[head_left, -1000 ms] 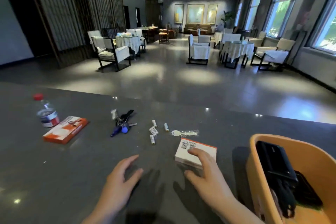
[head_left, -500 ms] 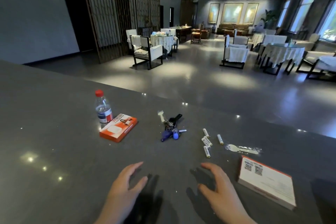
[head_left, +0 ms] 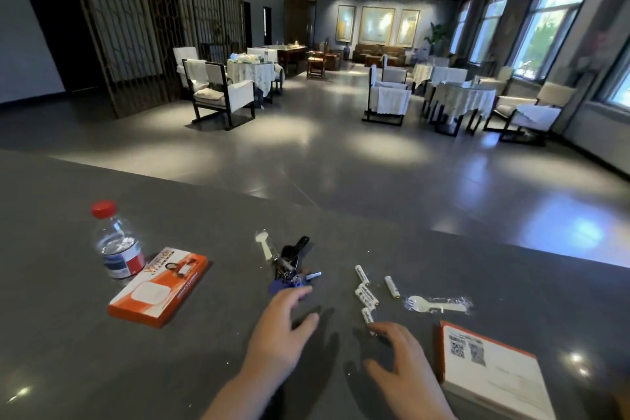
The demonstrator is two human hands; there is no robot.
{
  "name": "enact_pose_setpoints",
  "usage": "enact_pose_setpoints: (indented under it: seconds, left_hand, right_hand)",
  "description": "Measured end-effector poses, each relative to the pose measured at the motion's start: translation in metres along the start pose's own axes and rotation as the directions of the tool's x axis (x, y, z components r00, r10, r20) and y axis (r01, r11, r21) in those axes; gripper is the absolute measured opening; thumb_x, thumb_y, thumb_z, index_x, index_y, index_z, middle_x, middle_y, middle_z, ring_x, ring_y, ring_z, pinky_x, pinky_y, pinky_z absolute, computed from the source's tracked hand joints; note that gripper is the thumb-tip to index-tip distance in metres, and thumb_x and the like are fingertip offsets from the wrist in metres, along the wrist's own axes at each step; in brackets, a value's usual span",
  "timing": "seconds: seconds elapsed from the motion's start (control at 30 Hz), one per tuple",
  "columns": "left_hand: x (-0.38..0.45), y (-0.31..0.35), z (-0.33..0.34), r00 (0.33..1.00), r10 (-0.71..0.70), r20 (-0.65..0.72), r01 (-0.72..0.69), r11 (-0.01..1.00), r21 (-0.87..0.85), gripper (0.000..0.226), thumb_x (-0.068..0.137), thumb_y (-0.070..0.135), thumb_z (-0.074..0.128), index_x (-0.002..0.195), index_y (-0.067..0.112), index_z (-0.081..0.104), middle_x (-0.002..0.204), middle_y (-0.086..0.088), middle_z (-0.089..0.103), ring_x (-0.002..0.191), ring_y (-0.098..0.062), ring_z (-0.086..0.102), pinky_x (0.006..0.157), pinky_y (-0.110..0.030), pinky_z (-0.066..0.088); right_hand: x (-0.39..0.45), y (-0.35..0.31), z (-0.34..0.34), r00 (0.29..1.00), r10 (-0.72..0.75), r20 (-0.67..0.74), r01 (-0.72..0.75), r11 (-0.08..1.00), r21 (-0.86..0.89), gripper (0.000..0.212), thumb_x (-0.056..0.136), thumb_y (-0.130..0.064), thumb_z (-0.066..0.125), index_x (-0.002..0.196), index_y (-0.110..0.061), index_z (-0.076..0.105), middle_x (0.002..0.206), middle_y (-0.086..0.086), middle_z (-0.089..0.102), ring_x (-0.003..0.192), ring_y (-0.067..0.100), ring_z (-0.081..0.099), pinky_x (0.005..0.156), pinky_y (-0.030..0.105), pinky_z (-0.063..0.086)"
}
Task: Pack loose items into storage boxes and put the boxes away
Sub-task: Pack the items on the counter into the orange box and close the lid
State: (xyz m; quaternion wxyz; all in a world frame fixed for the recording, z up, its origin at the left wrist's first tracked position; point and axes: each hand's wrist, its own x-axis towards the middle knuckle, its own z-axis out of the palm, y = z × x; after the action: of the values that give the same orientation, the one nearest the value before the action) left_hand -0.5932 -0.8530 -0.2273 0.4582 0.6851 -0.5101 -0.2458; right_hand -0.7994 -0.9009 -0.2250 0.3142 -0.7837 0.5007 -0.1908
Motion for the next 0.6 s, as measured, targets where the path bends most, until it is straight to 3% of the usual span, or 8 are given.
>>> enact_pose_setpoints:
  seconds: [0.07,0.17,0.33,0.43,0.6]
  left_hand:
    - [0.015,0.007,0.028,0.996,0.045,0.081,-0.048,0.998,0.032,0.043,0.08,0.026,0.071,0.117,0.039,0.055,0.115,0.023,0.051,0.111,0.006,0.048,0.095,-0.014,0.037]
    - [0.03,0.014,0.07,0.97,0.133,0.203,-0.16,0.979,0.123,0.066,0.062,0.048,0.073,0.124,0.037,0.052,0.125,0.025,0.047,0.119,0.002,0.045,0.104,-0.023,0.037]
    - [0.047,0.013,0.106,0.947,0.1,0.305,-0.197,0.932,0.305,0.111,0.055,0.059,0.074,0.148,0.027,0.022,0.153,0.011,0.019,0.141,-0.011,0.015,0.116,-0.026,0.017]
    - [0.059,0.009,0.114,0.949,0.066,0.307,-0.182,0.912,0.367,0.109,0.063,0.062,0.07,0.15,0.028,0.014,0.158,0.01,0.004,0.145,-0.013,0.002,0.117,-0.031,0.009]
    - [0.065,0.0,0.118,0.946,0.154,0.285,-0.264,0.877,0.403,0.082,0.076,0.06,0.061,0.146,0.032,0.026,0.154,0.015,0.017,0.139,-0.01,0.017,0.112,-0.025,0.016]
  right_hand:
    - [0.017,0.006,-0.013,1.0,0.008,-0.026,-0.009,0.997,-0.074,0.045,0.076,-0.027,0.065,0.118,-0.035,0.051,0.121,-0.013,0.051,0.117,0.011,0.048,0.102,0.023,0.037]
    - [0.051,0.018,-0.037,0.997,-0.059,-0.059,0.044,0.975,-0.217,0.05,0.07,-0.016,0.056,0.12,-0.024,0.057,0.123,-0.006,0.054,0.117,0.02,0.049,0.1,0.027,0.038]
    - [0.1,0.023,-0.062,0.984,-0.147,0.1,0.176,0.888,-0.425,0.055,0.075,-0.002,0.053,0.126,-0.024,0.055,0.127,-0.005,0.051,0.121,0.018,0.047,0.1,0.031,0.041]
    - [0.121,0.024,-0.064,0.976,-0.128,0.174,0.202,0.825,-0.528,0.063,0.079,-0.003,0.057,0.137,-0.026,0.046,0.138,-0.006,0.044,0.129,0.018,0.041,0.107,0.032,0.037]
    - [0.145,0.038,-0.057,0.89,0.052,0.453,0.274,0.733,-0.623,0.096,0.072,-0.027,0.075,0.15,-0.035,0.019,0.156,0.0,0.021,0.141,0.026,0.026,0.113,0.04,0.03]
